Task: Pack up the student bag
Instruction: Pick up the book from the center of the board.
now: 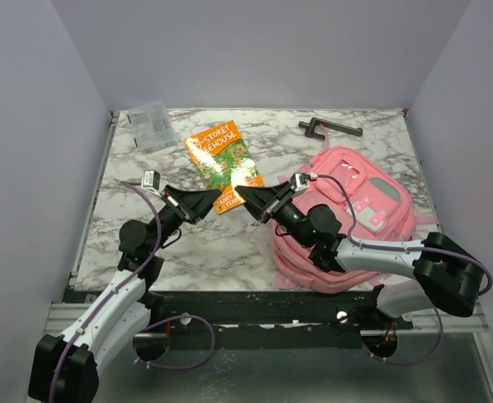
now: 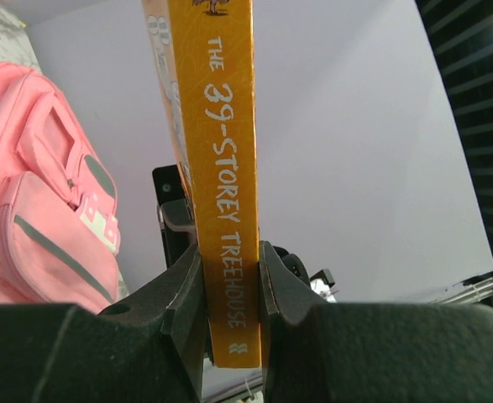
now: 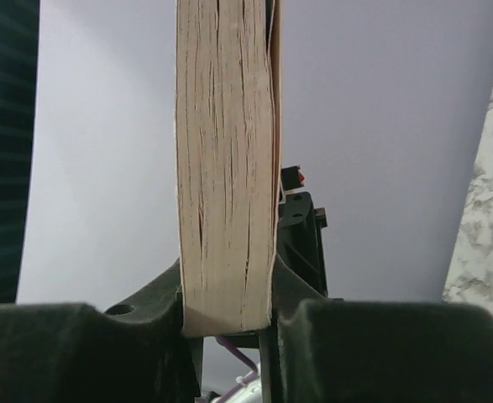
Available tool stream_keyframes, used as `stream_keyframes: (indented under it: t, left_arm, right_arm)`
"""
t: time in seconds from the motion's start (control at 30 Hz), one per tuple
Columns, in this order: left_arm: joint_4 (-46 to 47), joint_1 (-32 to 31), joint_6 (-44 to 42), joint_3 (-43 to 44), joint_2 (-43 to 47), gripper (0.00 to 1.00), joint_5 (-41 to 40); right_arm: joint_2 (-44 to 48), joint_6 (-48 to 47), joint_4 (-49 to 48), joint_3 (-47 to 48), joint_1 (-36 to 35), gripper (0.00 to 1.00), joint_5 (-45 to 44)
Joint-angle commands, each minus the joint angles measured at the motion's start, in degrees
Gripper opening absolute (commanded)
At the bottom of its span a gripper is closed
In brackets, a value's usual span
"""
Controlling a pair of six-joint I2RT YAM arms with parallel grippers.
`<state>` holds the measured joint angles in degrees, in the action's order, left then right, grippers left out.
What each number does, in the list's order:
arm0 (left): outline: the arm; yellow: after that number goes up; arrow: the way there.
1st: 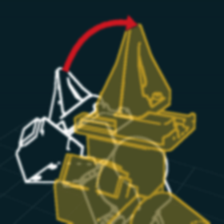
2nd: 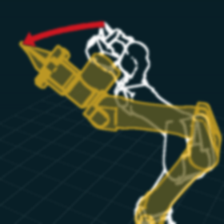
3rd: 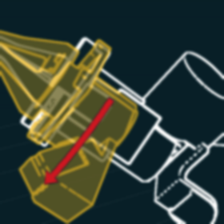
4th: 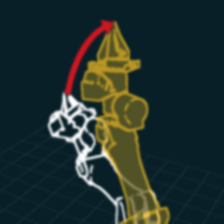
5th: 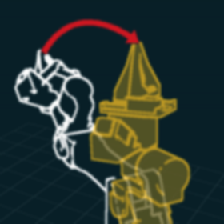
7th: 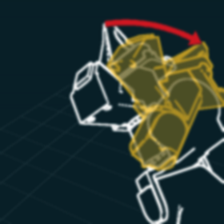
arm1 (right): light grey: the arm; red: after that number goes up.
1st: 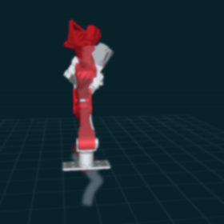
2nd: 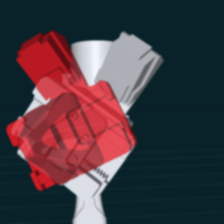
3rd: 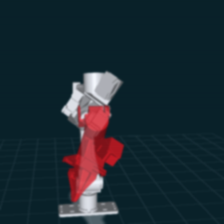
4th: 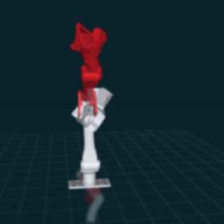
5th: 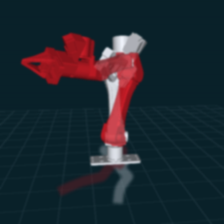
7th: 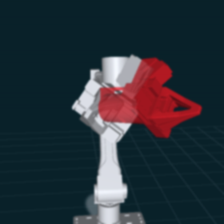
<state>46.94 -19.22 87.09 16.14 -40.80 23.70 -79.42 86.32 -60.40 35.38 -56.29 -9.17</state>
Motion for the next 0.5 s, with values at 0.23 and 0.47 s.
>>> stream_keyframes:
  t: [0.23,0.47]
  left_arm:
    - [-0.3,1.4,-2.4,-1.6,-0.2,0.72,14.0]
    - [-26.7,5.8,-22.4,10.3,-0.2,0.81,23.9]
  right_arm:
    - [14.5,-22.8,25.0,6.7,12.2,0.00,7.1]
    - [15.3,-35.3,53.0,17.1,35.6,0.00,39.8]
